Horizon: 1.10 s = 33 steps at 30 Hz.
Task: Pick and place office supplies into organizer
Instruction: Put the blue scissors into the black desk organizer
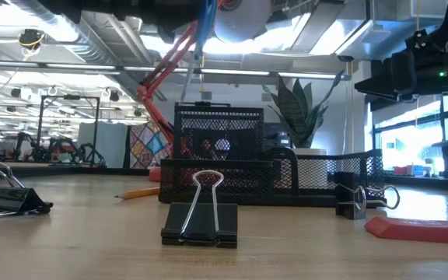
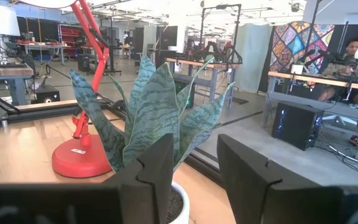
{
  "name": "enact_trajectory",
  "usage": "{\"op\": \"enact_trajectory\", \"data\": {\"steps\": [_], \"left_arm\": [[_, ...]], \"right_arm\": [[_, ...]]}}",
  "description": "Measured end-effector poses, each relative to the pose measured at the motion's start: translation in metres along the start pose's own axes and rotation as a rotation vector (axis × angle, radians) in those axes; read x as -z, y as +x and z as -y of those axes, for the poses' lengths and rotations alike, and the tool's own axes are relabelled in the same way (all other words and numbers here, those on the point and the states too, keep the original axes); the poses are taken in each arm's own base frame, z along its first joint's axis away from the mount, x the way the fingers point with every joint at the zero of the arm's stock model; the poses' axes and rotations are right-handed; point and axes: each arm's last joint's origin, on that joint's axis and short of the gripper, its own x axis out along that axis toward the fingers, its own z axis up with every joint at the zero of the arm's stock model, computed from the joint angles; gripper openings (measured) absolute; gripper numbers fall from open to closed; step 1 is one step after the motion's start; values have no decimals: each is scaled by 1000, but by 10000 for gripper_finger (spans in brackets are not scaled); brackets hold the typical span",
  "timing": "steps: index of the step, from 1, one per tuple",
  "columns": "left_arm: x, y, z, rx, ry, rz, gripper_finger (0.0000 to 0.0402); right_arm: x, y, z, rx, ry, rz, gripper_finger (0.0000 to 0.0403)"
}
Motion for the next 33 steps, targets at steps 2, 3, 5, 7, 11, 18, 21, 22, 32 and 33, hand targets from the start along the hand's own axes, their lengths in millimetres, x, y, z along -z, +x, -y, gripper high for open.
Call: {"op": "enact_trajectory", "data": {"steps": [2,3,5,7,11,18,21,22,32,33], "left_arm": [[3,4,0,-2,7,-3,79],[4,5,-1,-3,7,-5,79],[7,8,-2,-9,7,-9,77],[10,11,-4,-17,6,-17,78],[18,17,-8,-31,5,-46,81],[36,32,-8,4,4,-82,79],[40,37,-7,43,2,-71,82],[42,38,-7,53,2,-72,82],[53,48,-5,186,24,-57,81],[54,49,-5,195,24,-54,81]], "right_arm": [[0,0,0,0,0,0,128],[0,0,0,0,0,0,128],[0,0,0,0,0,0,128],[0,0,0,0,0,0,128],[0,0,0,-1,0,0,128],[0,0,0,0,0,0,128],[0,0,0,0,0,0,128],[0,0,0,0,0,0,128],[0,0,0,0,0,0,128],[0,0,0,-1,0,0,128]]}}
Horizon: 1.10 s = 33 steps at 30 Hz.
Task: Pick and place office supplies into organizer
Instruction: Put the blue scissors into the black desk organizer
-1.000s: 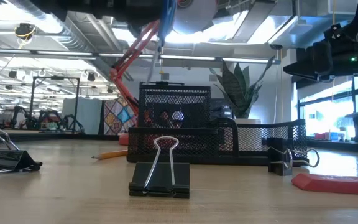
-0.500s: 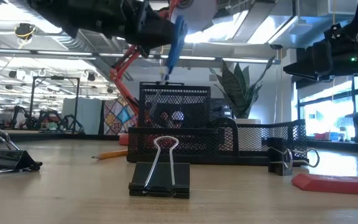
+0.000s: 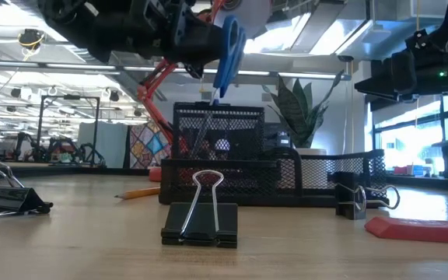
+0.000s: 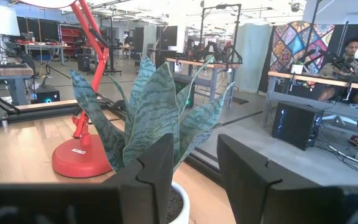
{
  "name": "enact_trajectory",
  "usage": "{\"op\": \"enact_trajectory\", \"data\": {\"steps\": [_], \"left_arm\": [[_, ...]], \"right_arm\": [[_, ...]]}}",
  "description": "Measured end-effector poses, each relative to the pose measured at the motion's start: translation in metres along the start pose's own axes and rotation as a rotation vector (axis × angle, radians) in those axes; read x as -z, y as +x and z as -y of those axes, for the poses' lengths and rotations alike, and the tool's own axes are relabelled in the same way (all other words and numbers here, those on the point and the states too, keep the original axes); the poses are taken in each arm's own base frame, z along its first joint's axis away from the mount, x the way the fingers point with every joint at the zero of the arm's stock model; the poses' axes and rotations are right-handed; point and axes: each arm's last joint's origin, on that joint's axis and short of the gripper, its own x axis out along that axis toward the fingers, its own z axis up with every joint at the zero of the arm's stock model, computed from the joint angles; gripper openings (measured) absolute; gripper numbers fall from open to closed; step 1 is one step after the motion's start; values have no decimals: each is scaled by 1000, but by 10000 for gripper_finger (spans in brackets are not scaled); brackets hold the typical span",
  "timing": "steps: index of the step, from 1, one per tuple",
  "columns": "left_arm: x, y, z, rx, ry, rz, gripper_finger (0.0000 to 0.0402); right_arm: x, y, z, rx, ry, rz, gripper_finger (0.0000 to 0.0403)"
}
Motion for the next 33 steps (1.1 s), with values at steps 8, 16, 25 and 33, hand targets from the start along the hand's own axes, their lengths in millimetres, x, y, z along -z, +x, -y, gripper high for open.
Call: {"op": "enact_trajectory", "data": {"steps": [8,16,25,33], "left_arm": [[6,1,-8,-7,-13,-24,80],[8,0,-10,44,-40,-37,78],[19,5,-11,41,-50,-78,79],[22,6,-11,42,-23,-93,86]], "right_arm": [[0,0,0,0,0,0,128],[0,0,0,0,-2,0,128],[0,0,0,1,-3,0,128],[0,0,0,1,-4,-1,128]]}}
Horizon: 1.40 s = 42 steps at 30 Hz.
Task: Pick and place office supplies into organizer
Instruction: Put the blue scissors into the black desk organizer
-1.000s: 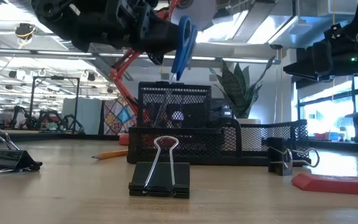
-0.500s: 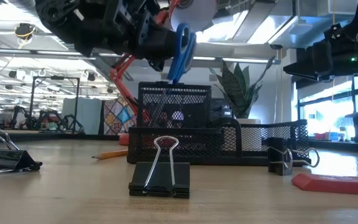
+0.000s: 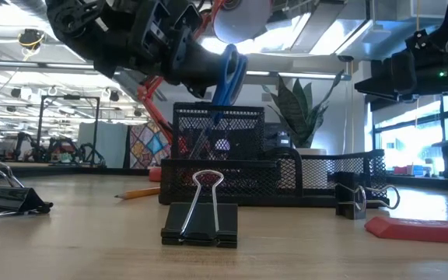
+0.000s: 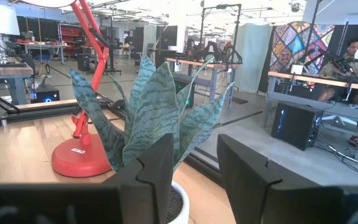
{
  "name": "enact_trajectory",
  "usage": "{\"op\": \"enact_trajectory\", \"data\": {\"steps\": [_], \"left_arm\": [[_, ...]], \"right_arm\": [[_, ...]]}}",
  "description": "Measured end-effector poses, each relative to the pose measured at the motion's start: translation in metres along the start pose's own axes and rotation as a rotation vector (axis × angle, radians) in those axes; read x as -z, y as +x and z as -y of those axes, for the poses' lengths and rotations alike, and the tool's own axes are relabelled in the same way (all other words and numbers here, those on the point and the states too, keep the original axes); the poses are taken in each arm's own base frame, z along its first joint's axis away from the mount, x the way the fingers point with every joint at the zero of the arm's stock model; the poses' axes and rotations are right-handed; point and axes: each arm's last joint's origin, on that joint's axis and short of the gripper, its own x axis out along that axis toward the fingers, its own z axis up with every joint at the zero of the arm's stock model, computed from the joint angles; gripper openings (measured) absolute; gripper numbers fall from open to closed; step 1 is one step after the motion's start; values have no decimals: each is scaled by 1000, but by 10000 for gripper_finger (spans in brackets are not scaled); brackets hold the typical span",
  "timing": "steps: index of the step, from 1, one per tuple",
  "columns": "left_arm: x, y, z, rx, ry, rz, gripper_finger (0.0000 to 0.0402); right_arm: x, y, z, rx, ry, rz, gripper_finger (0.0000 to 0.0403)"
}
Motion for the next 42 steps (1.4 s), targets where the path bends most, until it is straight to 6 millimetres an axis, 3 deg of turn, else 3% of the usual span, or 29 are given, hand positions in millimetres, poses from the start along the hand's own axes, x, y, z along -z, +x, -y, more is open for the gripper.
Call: {"op": "enact_trajectory", "data": {"steps": [42], "left_arm": [[6,3,-3,-70,-6,-22,129]], "right_arm": [[1,0,0,-1,-7,-7,128]]}}
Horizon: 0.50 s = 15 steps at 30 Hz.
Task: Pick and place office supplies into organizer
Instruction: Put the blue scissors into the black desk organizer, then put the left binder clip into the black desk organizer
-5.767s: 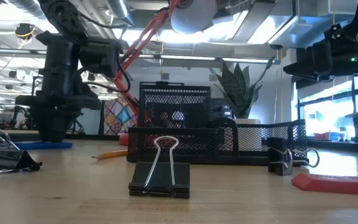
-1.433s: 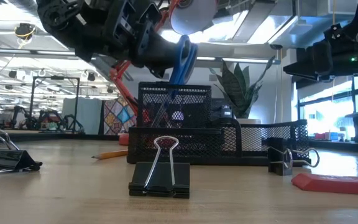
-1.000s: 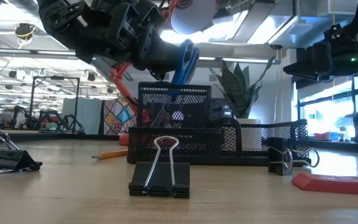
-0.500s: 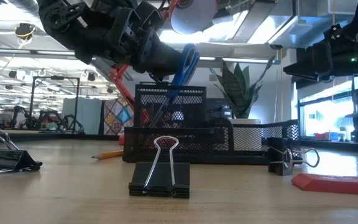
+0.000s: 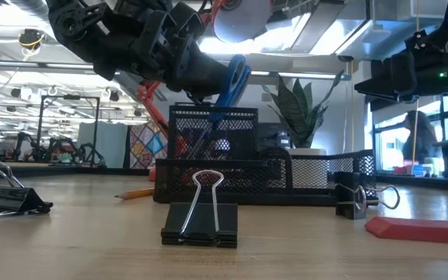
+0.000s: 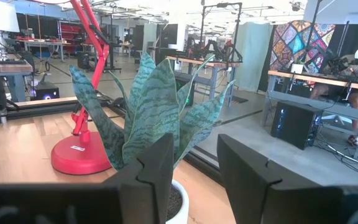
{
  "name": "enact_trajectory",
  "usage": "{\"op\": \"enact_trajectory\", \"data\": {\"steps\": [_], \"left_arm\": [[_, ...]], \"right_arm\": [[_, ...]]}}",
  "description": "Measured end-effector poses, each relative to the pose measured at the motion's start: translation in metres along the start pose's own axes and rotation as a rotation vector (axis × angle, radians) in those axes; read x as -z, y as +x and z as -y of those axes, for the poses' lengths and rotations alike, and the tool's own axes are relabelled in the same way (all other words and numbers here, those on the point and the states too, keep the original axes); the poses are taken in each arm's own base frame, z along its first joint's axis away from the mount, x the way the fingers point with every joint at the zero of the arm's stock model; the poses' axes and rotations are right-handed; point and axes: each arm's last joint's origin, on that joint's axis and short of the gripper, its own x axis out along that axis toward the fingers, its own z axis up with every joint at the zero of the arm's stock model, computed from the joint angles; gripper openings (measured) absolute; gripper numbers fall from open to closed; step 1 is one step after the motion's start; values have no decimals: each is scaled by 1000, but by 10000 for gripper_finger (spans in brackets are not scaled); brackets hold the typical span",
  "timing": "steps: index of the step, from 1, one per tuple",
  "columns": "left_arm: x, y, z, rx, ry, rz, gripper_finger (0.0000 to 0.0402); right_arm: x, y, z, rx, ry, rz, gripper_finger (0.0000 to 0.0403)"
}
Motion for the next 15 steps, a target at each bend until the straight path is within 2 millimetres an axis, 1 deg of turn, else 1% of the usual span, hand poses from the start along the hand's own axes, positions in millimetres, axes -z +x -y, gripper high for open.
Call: {"op": "enact_trajectory", "data": {"steps": [9,15], "left_arm": [[0,0,0,-2,-17,3,138],[0,0,0,-9,-17,3,157]], "right_arm": [[0,0,0,0,-3,0,128],[0,0,0,0,-3,0,128]]}}
